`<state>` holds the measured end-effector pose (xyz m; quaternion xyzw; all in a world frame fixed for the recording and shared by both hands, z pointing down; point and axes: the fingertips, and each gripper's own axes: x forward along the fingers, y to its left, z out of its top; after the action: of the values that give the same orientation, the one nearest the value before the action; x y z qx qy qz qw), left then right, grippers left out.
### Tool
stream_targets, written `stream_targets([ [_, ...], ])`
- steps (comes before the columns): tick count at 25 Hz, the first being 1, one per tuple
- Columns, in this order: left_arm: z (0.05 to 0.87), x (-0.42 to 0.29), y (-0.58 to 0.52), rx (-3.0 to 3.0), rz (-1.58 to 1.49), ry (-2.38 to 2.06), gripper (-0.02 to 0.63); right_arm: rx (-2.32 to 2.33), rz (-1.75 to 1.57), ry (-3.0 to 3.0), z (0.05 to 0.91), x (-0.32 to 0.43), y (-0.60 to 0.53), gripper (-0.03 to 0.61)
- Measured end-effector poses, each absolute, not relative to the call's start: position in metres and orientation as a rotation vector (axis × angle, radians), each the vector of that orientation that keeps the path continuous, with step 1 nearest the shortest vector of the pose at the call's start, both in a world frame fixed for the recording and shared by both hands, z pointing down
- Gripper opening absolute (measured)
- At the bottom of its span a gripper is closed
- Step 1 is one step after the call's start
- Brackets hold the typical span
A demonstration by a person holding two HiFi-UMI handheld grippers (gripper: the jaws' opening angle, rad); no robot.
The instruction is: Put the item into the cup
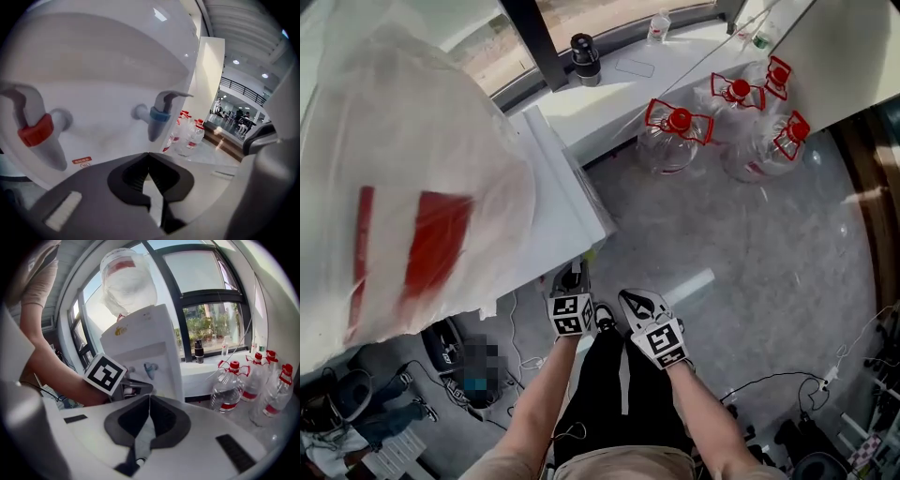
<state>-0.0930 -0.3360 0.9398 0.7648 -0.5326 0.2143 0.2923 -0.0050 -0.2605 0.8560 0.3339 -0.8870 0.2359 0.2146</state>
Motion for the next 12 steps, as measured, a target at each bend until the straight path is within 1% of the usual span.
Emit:
stream_targets([
  [12, 0.954, -0.096, -0.357, 2.016, 0.561, -1.451, 0.011, 0.923, 0.627, -2.500, 0.847, -0.017, -0.289, 0.012],
])
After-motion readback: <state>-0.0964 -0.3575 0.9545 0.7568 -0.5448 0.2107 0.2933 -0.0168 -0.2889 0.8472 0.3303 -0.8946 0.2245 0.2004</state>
